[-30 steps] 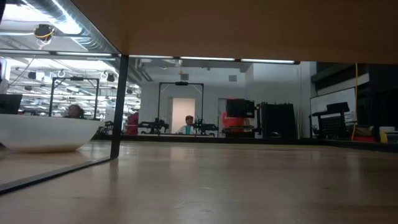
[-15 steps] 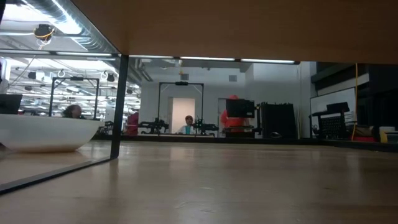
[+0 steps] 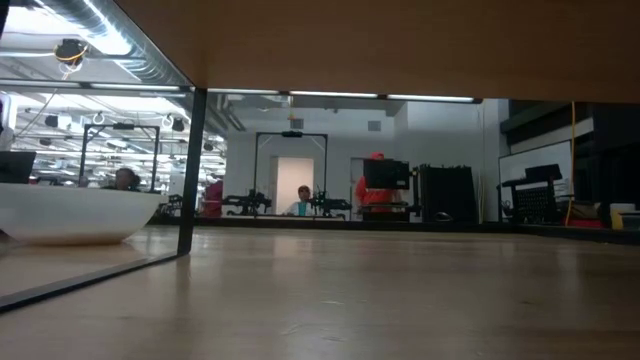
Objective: Pick and place cans onto a shelf
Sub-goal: Put the canned oranges on the shelf
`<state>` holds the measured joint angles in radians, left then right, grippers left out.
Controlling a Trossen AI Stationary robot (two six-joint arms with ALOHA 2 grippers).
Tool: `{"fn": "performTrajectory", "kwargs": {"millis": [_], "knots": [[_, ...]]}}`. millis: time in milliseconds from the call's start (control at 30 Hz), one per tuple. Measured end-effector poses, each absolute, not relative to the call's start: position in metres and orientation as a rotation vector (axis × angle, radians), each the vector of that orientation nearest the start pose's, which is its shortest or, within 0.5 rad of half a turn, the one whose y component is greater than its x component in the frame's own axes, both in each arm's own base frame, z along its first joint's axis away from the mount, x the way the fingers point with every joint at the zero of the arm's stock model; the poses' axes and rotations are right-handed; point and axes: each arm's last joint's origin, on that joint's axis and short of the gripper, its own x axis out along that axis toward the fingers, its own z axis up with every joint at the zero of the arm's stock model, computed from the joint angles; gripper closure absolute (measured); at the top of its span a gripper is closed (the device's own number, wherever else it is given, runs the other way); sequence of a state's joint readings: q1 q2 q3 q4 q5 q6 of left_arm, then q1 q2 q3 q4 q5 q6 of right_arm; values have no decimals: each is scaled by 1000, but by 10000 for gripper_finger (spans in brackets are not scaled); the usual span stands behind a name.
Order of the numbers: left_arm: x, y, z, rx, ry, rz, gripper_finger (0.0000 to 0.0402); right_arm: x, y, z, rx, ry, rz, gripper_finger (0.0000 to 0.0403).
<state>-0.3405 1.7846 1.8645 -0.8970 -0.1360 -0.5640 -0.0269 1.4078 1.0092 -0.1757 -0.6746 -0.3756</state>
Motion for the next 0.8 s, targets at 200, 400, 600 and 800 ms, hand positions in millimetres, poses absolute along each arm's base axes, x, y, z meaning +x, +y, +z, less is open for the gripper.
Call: {"fn": "performTrajectory", "kwargs": {"millis": [200, 400, 600, 800], "knots": [[361, -124, 370, -339, 821, 36, 401, 302, 10, 275, -153, 421, 720, 363], [361, -124, 371, -339, 820, 36, 401, 302, 10, 275, -153, 421, 720, 363], [361, -124, 371, -339, 820, 36, 399, 302, 10, 275, -153, 421, 720, 363], [362, -124, 372, -314, 804, 16, 368, 302, 10, 275, -153, 421, 720, 363]]}}
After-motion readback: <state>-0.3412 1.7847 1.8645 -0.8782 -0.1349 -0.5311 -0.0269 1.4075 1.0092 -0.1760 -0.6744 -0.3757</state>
